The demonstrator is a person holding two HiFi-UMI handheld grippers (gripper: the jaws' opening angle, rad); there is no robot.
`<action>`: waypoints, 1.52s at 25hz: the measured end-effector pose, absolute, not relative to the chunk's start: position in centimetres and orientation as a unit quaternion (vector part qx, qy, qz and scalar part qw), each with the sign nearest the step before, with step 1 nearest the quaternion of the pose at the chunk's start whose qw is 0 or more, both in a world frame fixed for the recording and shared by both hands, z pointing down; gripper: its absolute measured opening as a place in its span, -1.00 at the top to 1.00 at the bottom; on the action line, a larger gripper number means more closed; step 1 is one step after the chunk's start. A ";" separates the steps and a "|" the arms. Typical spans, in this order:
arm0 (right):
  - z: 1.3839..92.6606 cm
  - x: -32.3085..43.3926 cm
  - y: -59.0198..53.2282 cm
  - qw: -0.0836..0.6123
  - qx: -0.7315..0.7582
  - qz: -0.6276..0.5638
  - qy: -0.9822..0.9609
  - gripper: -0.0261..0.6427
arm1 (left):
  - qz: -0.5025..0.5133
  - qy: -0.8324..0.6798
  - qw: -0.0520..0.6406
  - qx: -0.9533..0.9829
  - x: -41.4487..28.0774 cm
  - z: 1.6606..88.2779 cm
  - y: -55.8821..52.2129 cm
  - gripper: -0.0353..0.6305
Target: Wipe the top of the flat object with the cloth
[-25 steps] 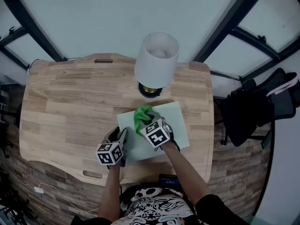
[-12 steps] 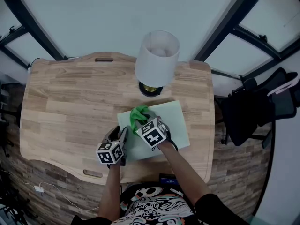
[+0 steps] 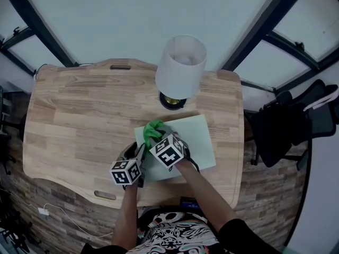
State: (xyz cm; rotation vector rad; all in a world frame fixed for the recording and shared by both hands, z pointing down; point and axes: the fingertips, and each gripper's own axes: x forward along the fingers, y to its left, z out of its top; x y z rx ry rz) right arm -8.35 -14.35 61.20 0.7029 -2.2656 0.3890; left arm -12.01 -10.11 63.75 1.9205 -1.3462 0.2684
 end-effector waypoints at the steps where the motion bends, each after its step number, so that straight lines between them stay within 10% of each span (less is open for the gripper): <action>1: 61.2 -8.7 -14.3 0.362 0.269 0.149 -0.880 0.65 | 0.105 -0.527 0.380 0.753 -12.1 63.8 -10.1 0.40; 38: 61.2 -9.4 -11.4 0.358 0.245 0.158 -0.887 0.65 | 0.105 -0.528 0.385 0.750 -12.2 64.1 -10.2 0.40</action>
